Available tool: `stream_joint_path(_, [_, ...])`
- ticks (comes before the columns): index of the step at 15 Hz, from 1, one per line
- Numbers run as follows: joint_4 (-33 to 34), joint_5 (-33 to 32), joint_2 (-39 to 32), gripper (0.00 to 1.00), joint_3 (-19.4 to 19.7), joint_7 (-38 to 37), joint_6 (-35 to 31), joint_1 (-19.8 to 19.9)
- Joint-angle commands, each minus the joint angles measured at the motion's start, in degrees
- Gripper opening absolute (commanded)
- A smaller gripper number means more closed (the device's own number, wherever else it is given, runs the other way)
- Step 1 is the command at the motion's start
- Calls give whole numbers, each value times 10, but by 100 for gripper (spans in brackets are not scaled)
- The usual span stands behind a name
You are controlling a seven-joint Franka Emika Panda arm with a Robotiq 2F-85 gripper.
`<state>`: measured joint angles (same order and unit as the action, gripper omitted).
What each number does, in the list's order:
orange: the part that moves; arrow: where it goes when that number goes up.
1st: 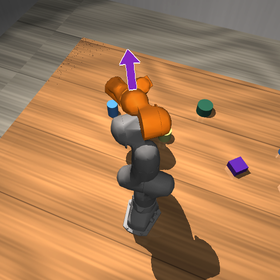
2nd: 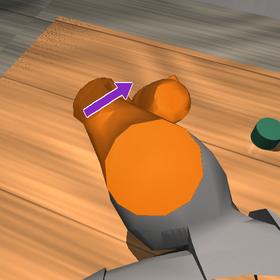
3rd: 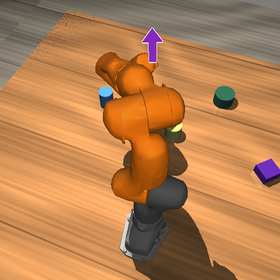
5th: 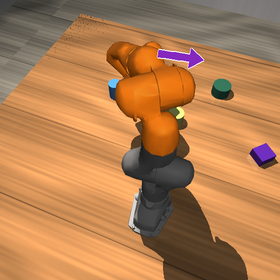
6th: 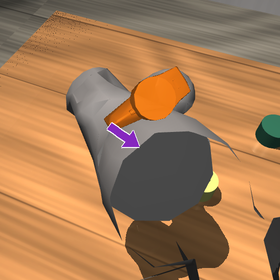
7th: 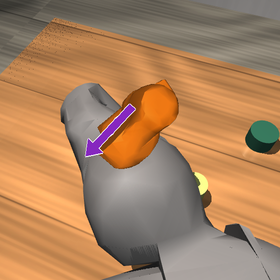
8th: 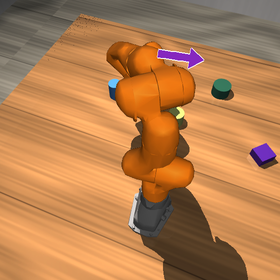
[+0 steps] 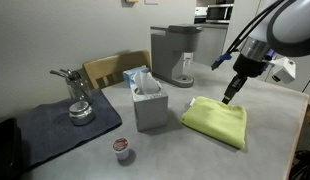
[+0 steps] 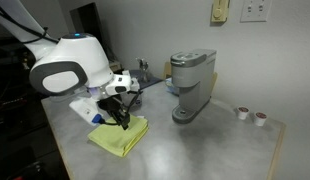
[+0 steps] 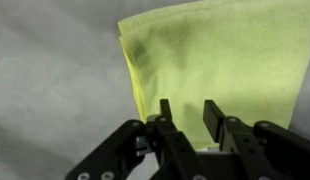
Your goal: Fold the towel
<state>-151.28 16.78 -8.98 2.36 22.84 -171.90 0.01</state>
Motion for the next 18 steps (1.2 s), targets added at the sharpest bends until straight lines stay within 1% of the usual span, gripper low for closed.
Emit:
stream_joint_path(1, [-23,43,52,70,-22,14,26,9])
stream_joint_path(3, [-41,31,86,84,-16,-7,45,-6])
stream_joint_path(5, [-60,-9,119,98,-7,-55,69,-16])
stream_joint_path(6, [-64,-25,136,100,-20,-80,95,-4])
stream_joint_path(9, [-58,-64,168,100,-16,-153,173,-3])
stream_joint_path(10, [-48,-44,138,100,-14,-122,137,-13])
stream_joint_path(12, [-48,-48,149,100,-13,-130,145,-14])
stream_joint_path(18, [-48,-47,145,100,-13,-130,144,-14])
